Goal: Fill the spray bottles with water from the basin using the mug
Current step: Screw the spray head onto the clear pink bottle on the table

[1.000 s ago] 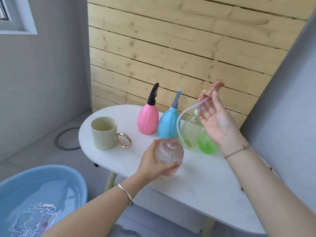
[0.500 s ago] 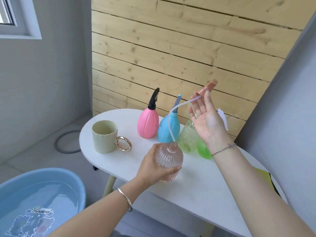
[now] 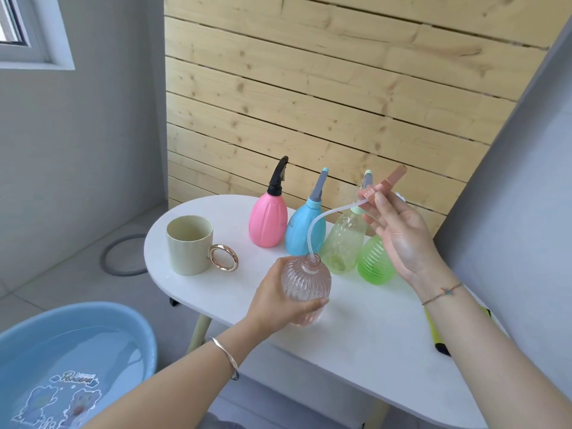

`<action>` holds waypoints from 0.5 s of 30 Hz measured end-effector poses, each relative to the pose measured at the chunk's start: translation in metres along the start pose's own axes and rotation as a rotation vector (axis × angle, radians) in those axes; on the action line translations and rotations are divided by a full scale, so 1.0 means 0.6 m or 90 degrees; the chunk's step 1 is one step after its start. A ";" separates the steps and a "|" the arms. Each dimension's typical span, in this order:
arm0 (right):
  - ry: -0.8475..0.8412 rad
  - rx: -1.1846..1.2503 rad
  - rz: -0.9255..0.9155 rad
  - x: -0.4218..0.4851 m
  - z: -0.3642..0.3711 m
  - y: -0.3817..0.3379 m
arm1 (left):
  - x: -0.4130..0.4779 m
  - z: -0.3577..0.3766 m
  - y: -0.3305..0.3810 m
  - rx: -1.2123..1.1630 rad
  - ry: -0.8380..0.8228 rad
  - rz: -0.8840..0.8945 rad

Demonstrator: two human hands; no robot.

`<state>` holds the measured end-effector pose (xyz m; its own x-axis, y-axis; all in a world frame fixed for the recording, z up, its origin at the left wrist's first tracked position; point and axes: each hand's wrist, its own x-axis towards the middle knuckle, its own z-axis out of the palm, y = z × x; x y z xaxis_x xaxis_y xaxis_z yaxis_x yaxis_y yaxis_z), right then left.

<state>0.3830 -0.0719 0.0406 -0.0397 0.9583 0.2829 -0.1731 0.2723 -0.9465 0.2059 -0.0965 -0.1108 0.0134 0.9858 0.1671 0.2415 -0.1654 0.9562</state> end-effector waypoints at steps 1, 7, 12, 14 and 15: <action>-0.014 -0.029 -0.006 -0.001 -0.005 -0.002 | 0.000 0.000 0.000 0.001 0.000 0.002; -0.200 -0.261 0.038 -0.021 -0.013 0.010 | 0.001 0.000 0.001 0.000 -0.013 -0.005; -0.287 -0.372 0.065 -0.030 0.008 0.050 | 0.002 -0.004 0.001 -0.019 -0.051 -0.012; -0.291 -0.388 0.069 -0.027 0.013 0.056 | 0.004 -0.009 -0.003 -0.011 -0.082 -0.013; -0.294 -0.390 0.073 -0.026 0.014 0.056 | 0.005 -0.012 -0.004 -0.007 -0.100 -0.012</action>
<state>0.3692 -0.0781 0.0056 -0.4541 0.8867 0.0869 0.4270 0.3022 -0.8522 0.1981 -0.0935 -0.1109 0.1606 0.9808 0.1109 0.2324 -0.1468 0.9615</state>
